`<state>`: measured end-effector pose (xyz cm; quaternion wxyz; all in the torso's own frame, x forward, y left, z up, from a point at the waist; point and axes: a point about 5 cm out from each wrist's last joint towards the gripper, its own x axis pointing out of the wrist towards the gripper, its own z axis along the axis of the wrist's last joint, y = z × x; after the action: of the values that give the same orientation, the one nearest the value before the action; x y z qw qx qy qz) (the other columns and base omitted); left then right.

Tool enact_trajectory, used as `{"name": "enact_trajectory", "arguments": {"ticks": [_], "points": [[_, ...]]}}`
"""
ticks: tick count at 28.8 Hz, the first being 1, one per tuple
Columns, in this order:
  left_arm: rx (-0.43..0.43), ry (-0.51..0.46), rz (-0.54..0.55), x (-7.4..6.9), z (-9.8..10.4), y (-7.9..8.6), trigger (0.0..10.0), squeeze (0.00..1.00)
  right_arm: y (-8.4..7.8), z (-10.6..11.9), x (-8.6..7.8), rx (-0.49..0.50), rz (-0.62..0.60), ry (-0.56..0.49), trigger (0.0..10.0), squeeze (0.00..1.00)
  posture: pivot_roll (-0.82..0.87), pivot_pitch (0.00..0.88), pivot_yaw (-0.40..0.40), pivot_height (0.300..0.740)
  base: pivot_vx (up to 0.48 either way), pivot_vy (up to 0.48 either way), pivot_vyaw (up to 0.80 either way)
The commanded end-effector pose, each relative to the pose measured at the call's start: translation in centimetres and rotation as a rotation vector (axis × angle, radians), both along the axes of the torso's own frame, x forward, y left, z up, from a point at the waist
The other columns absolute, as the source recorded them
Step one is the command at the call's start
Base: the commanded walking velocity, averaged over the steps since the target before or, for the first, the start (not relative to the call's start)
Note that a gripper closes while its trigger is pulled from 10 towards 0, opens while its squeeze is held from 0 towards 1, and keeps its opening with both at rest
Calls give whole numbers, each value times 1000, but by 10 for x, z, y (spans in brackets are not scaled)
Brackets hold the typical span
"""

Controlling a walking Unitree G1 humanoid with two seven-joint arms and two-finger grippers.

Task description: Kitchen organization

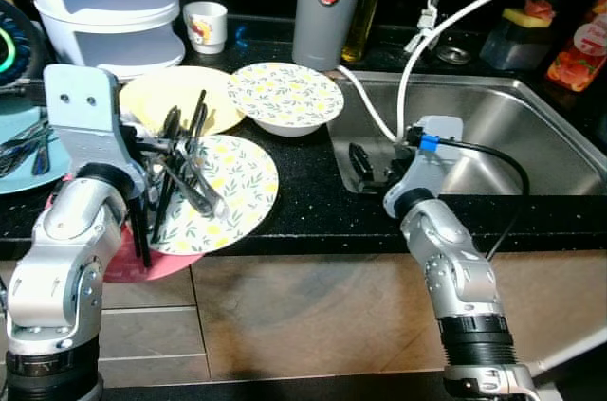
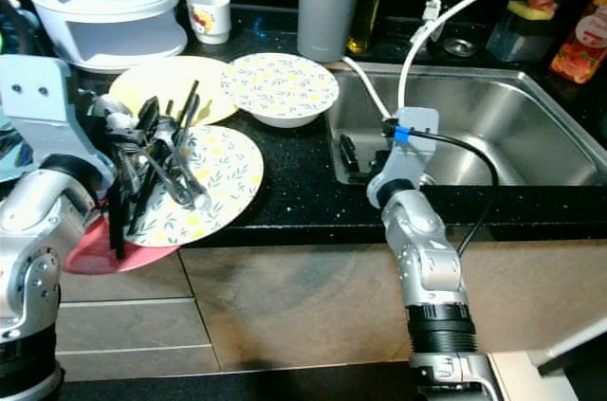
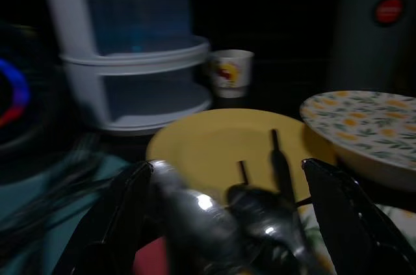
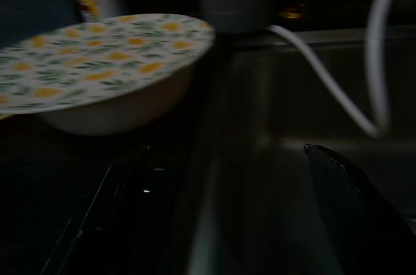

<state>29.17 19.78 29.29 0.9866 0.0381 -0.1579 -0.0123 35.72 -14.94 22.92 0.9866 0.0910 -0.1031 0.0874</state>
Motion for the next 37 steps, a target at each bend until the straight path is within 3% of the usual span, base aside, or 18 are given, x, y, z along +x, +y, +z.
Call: {"name": "enact_trajectory", "arguments": {"ticks": [1,9,23,27,37], "points": [[21,-8,-8,-3,3,-1,10000,0,-4,-2,-1,13,-8,15,10000,0,121,127,-49,740,0,0,800],[38,2,-14,-1,4,-1,10000,0,-5,1,0,72,-15,6,10000,0,124,129,-48,740,0,0,290],[13,7,-2,1,4,2,10000,0,-3,0,-1,72,-13,24,10000,0,119,131,-42,740,0,0,0],[11,6,-1,1,4,2,10000,0,-3,-1,0,82,-13,33,10000,0,120,131,-41,740,0,0,-800],[-2,5,4,1,3,2,10000,0,-2,1,-1,75,-13,19,10000,0,119,133,-39,740,0,0,0]]}}
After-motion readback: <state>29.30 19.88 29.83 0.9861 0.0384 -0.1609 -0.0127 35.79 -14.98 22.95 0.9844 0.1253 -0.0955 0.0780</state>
